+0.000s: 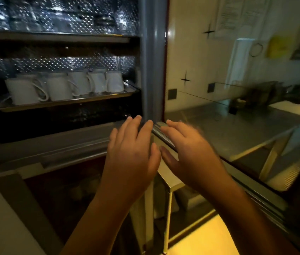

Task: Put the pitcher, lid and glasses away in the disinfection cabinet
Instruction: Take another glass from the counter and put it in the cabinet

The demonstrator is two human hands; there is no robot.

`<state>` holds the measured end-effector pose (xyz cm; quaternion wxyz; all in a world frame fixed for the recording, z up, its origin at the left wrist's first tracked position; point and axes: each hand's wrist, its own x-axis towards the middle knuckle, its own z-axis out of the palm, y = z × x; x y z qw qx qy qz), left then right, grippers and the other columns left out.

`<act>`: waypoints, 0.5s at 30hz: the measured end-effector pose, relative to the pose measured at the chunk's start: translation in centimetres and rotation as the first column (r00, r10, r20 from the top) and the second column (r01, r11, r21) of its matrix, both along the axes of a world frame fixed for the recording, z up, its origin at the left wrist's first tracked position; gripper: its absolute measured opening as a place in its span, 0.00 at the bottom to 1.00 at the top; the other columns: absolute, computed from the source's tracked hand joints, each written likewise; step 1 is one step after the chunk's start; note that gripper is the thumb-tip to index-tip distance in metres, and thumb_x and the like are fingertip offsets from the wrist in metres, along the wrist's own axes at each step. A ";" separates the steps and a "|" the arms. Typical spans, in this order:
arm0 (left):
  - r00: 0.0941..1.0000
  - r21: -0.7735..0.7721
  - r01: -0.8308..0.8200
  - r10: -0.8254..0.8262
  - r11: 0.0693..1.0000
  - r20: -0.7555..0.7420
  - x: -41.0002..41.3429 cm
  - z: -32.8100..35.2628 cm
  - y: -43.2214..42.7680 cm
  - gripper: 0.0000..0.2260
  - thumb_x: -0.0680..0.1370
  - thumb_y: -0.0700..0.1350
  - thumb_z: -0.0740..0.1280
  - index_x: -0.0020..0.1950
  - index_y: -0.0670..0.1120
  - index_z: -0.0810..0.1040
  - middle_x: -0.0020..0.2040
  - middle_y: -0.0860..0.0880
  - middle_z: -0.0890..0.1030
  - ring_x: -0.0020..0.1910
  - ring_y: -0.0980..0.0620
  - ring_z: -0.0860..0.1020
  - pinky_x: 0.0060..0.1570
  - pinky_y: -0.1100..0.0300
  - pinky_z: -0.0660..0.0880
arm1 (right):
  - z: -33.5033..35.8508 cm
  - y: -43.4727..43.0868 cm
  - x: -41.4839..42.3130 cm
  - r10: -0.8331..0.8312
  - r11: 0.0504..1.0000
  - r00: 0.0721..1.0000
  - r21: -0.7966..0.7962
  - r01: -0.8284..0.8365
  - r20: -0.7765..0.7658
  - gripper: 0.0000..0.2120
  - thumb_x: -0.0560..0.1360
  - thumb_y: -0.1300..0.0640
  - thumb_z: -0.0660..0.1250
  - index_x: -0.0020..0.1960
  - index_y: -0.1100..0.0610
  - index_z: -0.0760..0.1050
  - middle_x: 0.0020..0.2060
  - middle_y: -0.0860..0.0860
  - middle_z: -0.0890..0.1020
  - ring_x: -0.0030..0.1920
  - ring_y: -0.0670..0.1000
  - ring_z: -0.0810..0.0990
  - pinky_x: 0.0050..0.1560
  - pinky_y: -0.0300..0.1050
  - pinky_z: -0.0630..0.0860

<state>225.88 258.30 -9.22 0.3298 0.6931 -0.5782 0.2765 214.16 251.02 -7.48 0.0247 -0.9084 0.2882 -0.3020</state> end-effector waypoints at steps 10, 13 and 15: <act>0.994 0.061 0.108 -0.108 0.992 -0.007 -5.1 -0.3 -0.2 0.23 0.74 0.50 0.55 0.64 0.40 0.73 0.62 0.38 0.76 0.63 0.38 0.73 0.59 0.44 0.58 | -1.1 1.1 -6.0 -0.045 0.995 0.999 -0.089 0.044 -0.011 0.17 0.73 0.54 0.65 0.61 0.57 0.75 0.60 0.56 0.78 0.62 0.58 0.74 0.60 0.60 0.70; 0.989 0.078 0.144 -0.145 0.986 0.006 -6.5 -0.3 0.0 0.24 0.73 0.50 0.55 0.64 0.40 0.73 0.62 0.38 0.76 0.63 0.37 0.73 0.59 0.43 0.57 | -1.4 1.3 -7.4 -0.079 0.978 0.997 -0.193 0.076 -0.004 0.18 0.68 0.53 0.65 0.56 0.59 0.78 0.54 0.58 0.81 0.56 0.61 0.78 0.54 0.61 0.72; 0.984 0.092 0.175 -0.176 0.980 0.012 -7.3 -0.3 0.2 0.24 0.73 0.50 0.55 0.65 0.40 0.72 0.62 0.38 0.76 0.64 0.38 0.72 0.59 0.44 0.58 | -1.3 1.6 -8.2 -0.061 0.976 0.998 -0.210 0.059 -0.006 0.18 0.69 0.53 0.64 0.56 0.59 0.78 0.55 0.58 0.80 0.58 0.61 0.77 0.56 0.61 0.70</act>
